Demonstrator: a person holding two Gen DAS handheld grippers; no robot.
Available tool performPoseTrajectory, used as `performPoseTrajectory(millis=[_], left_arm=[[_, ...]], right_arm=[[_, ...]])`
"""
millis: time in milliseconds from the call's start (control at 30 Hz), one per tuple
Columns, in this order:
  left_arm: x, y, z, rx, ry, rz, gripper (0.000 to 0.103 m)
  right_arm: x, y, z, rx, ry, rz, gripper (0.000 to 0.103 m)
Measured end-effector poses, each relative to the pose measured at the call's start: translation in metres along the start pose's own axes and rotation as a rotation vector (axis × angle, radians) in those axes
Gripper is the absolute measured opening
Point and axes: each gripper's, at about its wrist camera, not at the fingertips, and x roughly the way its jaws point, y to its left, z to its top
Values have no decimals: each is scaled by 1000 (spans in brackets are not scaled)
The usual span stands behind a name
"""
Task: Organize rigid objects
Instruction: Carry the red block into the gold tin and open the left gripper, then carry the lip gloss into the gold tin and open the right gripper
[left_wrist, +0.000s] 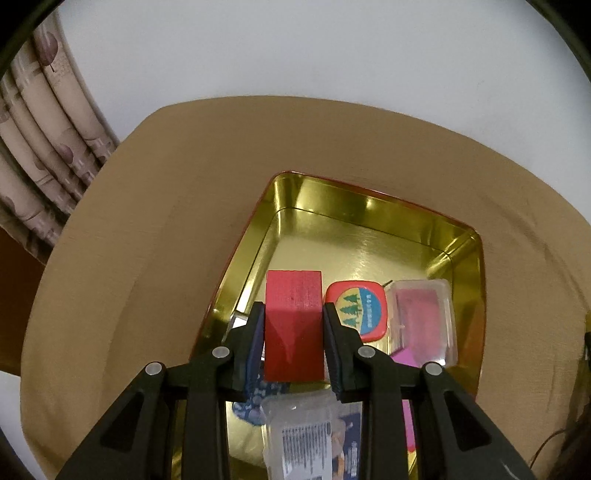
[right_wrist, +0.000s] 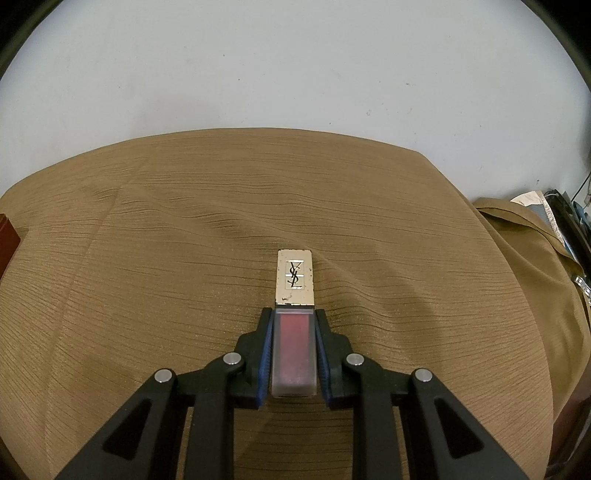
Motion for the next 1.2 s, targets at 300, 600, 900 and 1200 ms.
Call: performPoseTrajectory(millis=[300, 600, 900, 1200], left_arm=[[12, -1, -3, -4, 23, 6, 27], [11, 4, -3, -3, 8, -3, 30], [-28, 1, -12, 13, -72, 28, 36], [-75, 6, -29, 73, -144, 65, 37]], right_arm=[[-1, 1, 0, -6, -1, -6, 22], [-2, 2, 1, -14, -1, -15, 22], [-3, 2, 1, -8, -1, -10, 22], [-4, 2, 1, -16, -2, -18, 22]])
